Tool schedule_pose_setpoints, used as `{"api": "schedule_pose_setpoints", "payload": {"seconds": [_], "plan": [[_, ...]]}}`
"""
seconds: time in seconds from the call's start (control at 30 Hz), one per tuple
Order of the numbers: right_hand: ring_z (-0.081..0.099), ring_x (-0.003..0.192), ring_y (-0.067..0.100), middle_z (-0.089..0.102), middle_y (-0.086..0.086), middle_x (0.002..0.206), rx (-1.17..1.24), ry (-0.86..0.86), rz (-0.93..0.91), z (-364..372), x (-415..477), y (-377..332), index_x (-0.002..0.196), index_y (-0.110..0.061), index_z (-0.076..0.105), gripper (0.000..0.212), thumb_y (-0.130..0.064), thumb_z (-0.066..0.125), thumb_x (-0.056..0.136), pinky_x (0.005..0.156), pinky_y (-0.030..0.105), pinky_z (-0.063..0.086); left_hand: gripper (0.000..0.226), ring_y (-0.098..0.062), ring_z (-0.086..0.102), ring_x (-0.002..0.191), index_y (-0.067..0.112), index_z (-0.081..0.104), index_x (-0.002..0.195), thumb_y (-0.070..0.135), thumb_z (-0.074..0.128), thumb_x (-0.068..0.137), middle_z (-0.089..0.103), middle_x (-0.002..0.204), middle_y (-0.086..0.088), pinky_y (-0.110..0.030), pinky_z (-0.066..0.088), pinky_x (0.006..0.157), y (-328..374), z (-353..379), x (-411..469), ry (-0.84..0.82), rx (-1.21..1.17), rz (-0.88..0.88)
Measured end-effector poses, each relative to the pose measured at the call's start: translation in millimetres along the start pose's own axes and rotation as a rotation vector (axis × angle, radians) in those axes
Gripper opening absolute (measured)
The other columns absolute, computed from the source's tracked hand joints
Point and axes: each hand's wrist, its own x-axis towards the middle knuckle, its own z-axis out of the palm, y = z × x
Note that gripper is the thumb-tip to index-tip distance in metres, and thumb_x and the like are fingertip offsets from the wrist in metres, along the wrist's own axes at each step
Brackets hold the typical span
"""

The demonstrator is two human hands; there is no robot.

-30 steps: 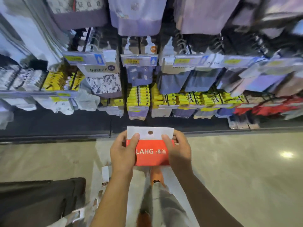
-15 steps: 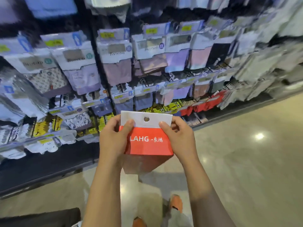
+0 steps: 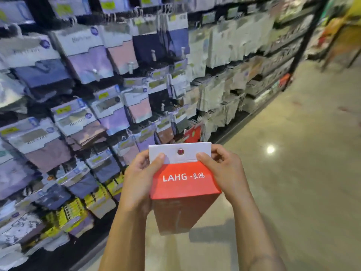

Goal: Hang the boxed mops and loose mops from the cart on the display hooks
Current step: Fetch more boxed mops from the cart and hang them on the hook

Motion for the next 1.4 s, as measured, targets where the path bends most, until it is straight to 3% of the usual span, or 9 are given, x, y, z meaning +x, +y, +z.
{"api": "schedule_pose_setpoints", "payload": {"seconds": [0.1, 0.4, 0.63, 0.77, 0.9, 1.1, 1.27, 1.4], "plan": [[0.054, 0.055, -0.005, 0.061, -0.022, 0.061, -0.018, 0.078, -0.032, -67, 15, -5, 0.095, -0.02, 0.078, 0.007, -0.014, 0.078, 0.09, 0.055, 0.011, 0.042, 0.007, -0.026, 0.076, 0.073, 0.014, 0.073, 0.101, 0.012, 0.071, 0.095, 0.078, 0.1, -0.016, -0.037, 0.062, 0.061, -6, 69, 0, -0.088, -0.037, -0.018], [0.056, 0.055, -0.004, 0.062, -0.021, 0.062, 0.001, 0.36, -0.034, -257, 32, 1, 0.098, -0.018, 0.077, 0.008, -0.014, 0.078, 0.091, 0.053, 0.009, 0.043, 0.013, -0.021, 0.072, 0.065, 0.016, 0.072, 0.095, 0.005, 0.071, 0.089, 0.077, 0.084, -0.007, -0.034, 0.062, 0.059, -39, 272, -3, -0.344, -0.037, -0.054], [0.059, 0.055, -0.002, 0.066, -0.017, 0.062, -0.018, 0.655, 0.018, -373, 55, 24, 0.096, -0.019, 0.077, 0.008, -0.014, 0.08, 0.089, 0.053, 0.014, 0.048, 0.015, -0.022, 0.073, 0.062, 0.019, 0.073, 0.093, 0.005, 0.072, 0.09, 0.076, 0.078, -0.006, -0.036, 0.062, 0.057, -73, 417, 21, -0.612, 0.02, -0.18], [0.066, 0.063, 0.005, 0.076, -0.008, 0.075, -0.089, 0.847, 0.08, -432, 65, 37, 0.095, -0.022, 0.079, 0.008, -0.018, 0.081, 0.088, 0.059, 0.023, 0.053, 0.015, -0.023, 0.072, 0.062, 0.017, 0.072, 0.095, 0.003, 0.072, 0.09, 0.076, 0.077, -0.007, -0.036, 0.061, 0.057, -99, 500, 34, -0.79, 0.047, -0.268], [0.071, 0.07, 0.008, 0.08, -0.002, 0.084, -0.116, 1.016, 0.109, -481, 75, 32, 0.1, -0.019, 0.079, 0.011, -0.016, 0.079, 0.09, 0.06, 0.021, 0.053, 0.014, -0.025, 0.07, 0.062, 0.015, 0.073, 0.096, 0.003, 0.073, 0.089, 0.074, 0.08, -0.011, -0.035, 0.06, 0.057, -114, 579, 43, -0.959, 0.05, -0.345], [0.075, 0.084, 0.03, 0.08, 0.001, 0.088, -0.189, 1.249, 0.096, -546, 83, 30, 0.1, -0.024, 0.079, 0.012, -0.017, 0.079, 0.09, 0.074, 0.044, 0.06, 0.017, -0.023, 0.072, 0.063, 0.015, 0.075, 0.103, 0.006, 0.075, 0.088, 0.075, 0.08, -0.007, -0.033, 0.059, 0.052, -136, 683, 40, -1.183, 0.095, -0.385], [0.073, 0.075, 0.014, 0.079, -0.002, 0.085, -0.207, 1.411, 0.107, -602, 71, 37, 0.101, -0.025, 0.078, 0.012, -0.019, 0.079, 0.09, 0.07, 0.037, 0.06, 0.019, -0.021, 0.072, 0.06, 0.016, 0.074, 0.105, 0.007, 0.075, 0.088, 0.074, 0.084, -0.007, -0.031, 0.058, 0.05, -158, 762, 13, -1.332, 0.162, -0.395], [0.075, 0.078, 0.019, 0.078, -0.001, 0.084, -0.235, 1.531, 0.149, -670, 55, 58, 0.099, -0.026, 0.078, 0.01, -0.023, 0.08, 0.09, 0.072, 0.044, 0.061, 0.018, -0.019, 0.073, 0.059, 0.015, 0.072, 0.106, 0.006, 0.074, 0.09, 0.071, 0.094, -0.014, -0.03, 0.058, 0.049, -190, 837, -24, -1.44, 0.232, -0.392]]}}
